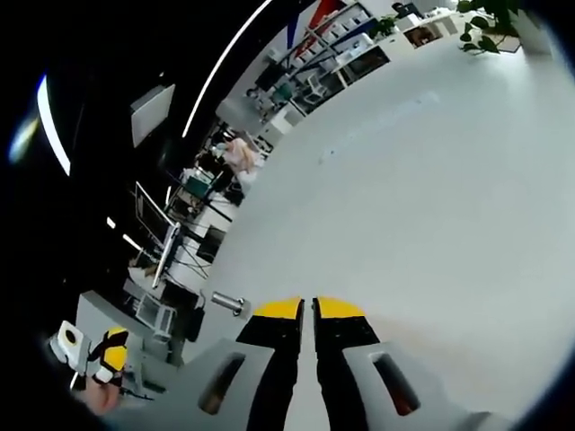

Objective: Place the washer onto the threaded stud by aligning its center hole with the stud, sliding it down to the base, and recovering from edge contact or off-axis alignment until the washer reaches the visible bottom stop.

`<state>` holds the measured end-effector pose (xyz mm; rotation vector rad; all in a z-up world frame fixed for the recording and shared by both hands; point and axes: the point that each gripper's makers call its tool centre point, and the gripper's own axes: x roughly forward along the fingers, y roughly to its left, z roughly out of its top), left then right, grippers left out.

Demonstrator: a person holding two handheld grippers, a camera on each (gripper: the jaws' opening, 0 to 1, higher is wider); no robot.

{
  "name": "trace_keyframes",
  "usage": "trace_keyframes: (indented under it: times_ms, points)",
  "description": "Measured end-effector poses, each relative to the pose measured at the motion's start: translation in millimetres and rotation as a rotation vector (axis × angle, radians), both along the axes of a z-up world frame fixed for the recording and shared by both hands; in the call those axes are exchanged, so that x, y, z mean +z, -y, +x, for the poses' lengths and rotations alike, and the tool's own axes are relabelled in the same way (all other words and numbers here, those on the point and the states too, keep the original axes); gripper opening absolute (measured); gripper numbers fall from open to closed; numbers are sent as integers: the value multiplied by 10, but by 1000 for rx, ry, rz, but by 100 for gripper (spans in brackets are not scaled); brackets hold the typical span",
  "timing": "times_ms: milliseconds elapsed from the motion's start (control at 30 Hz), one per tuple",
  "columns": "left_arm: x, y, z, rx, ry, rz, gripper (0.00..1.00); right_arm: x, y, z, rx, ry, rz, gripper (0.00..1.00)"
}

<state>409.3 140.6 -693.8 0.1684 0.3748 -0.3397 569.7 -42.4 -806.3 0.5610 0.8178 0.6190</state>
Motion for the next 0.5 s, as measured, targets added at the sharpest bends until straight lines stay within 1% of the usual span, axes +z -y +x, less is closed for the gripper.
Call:
trace_keyframes:
  times_ms: [100, 167, 267, 433, 467, 500]
  points:
    - [3, -3, 3, 1, 2, -2, 16, 23, -12, -1, 5, 19, -15, 8]
    - [1, -4, 3, 1, 1, -1, 16, 28, -20, -11, 6, 15, -7, 8]
    - [-1, 2, 3, 0, 0, 0, 16, 2, -3, -20, 8, 19, -17, 8]
    - [-3, 3, 1, 0, -1, -1, 16, 21, 11, -32, 7, 32, -23, 8]
    - [1, 9, 0, -2, 0, -2, 16, 37, 6, -42, 9, 37, -26, 8]
    - [3, 11, 2, -2, 0, -2, 16, 59, 7, -46, 16, 59, -43, 9]
